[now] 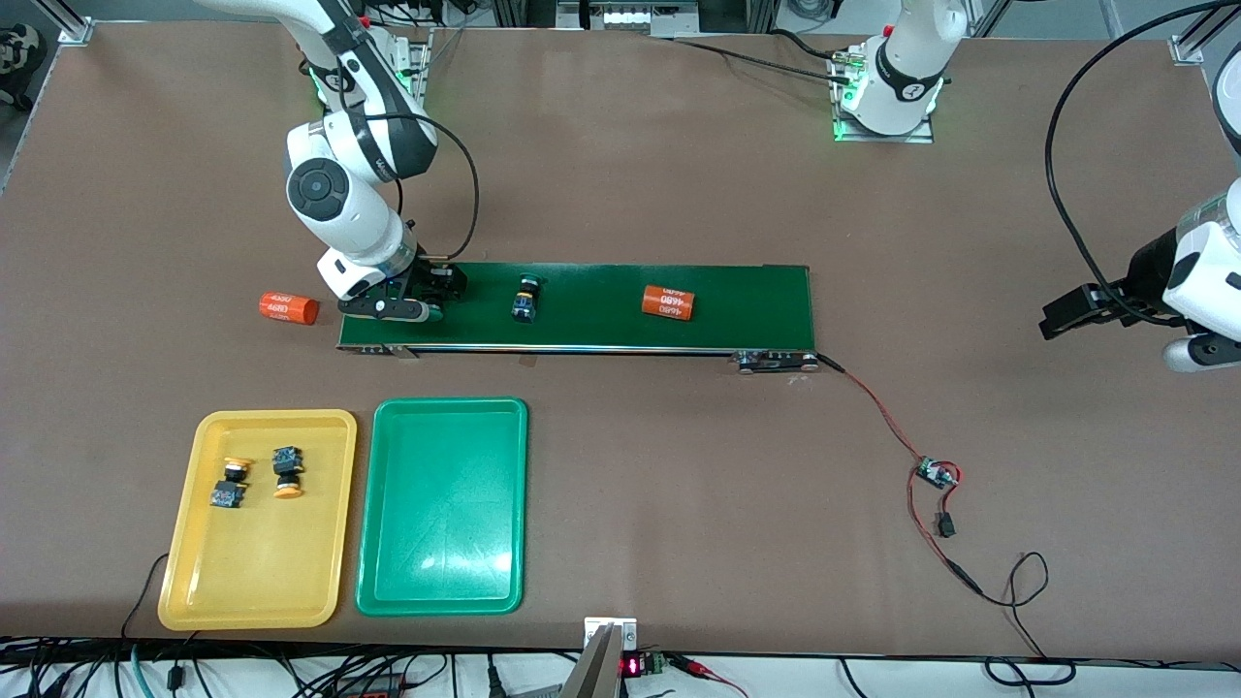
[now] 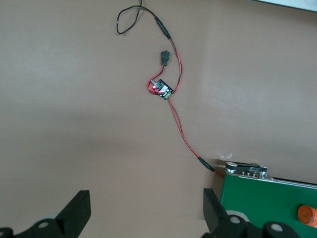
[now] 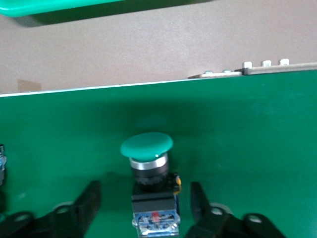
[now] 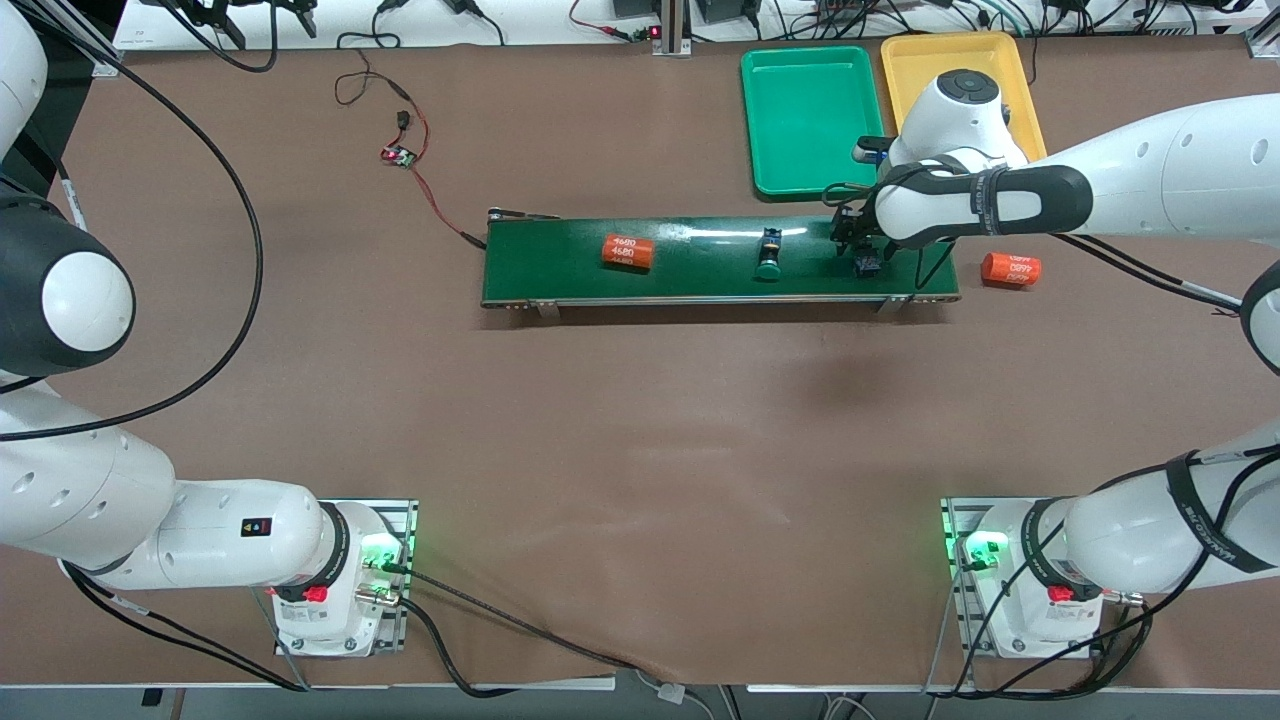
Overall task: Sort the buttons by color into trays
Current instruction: 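Move the right gripper to the conveyor end and grasp the green button, then carry the green button to the green tray and release it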
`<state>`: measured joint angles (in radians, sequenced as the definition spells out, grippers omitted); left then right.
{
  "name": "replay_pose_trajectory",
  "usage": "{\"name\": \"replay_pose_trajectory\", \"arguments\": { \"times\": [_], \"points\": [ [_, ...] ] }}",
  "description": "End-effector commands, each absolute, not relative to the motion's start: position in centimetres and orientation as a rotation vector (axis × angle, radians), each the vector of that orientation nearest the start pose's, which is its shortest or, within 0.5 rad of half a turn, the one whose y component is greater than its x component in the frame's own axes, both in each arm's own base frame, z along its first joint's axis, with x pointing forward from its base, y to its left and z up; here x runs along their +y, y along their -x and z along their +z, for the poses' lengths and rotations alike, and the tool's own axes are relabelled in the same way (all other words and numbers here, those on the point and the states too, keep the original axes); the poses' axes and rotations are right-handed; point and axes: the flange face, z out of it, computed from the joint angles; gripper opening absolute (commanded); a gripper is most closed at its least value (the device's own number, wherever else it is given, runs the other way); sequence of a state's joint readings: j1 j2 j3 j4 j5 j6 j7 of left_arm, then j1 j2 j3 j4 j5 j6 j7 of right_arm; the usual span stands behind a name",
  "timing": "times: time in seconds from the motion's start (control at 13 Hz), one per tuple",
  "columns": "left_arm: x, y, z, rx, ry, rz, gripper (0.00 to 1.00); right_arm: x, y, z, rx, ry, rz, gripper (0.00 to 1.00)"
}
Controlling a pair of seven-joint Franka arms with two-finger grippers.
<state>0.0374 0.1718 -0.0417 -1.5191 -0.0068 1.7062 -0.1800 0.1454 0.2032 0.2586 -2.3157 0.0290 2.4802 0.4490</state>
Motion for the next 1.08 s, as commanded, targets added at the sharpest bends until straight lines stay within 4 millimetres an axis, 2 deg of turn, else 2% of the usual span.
{"name": "replay_pose_trajectory", "arguments": {
  "times": [0.0,0.31,0.39,0.46,0.69,0.77,0.85,1.0],
  "points": [
    [0.6,-60.4,58.3,-0.202,3.145,-0.002,1.0,19.8,-48.0,25.6,0.081,3.079,0.077,0.21],
    [0.8,-59.8,59.5,-0.11,3.149,-0.033,1.0,18.9,-48.4,25.6,0.085,3.079,0.082,0.0],
    [0.7,-59.4,59.2,-0.097,3.148,-0.022,1.0,18.5,-48.7,25.9,0.074,3.078,0.07,0.0],
    [0.8,-59.1,59.4,-0.097,3.146,-0.026,1.0,18.5,-49.9,27.5,0.061,3.068,0.015,0.0],
    [0.7,-58.0,59.0,-0.08,3.144,-0.026,1.0,18.6,-54.7,33.8,0.029,3.042,-0.112,0.0],
    [0.8,-57.8,59.0,-0.035,3.146,-0.024,1.0,18.2,-56.7,35.2,0.002,3.024,-0.168,0.0],
    [1.0,-57.7,59.1,-0.006,3.146,-0.022,1.0,17.6,-58.8,35.3,0.0,3.011,-0.193,0.0],
    [1.3,-57.9,59.0,-0.015,3.147,-0.022,1.0,16.5,-64.2,33.8,0.026,2.984,-0.239,0.0]
  ]
}}
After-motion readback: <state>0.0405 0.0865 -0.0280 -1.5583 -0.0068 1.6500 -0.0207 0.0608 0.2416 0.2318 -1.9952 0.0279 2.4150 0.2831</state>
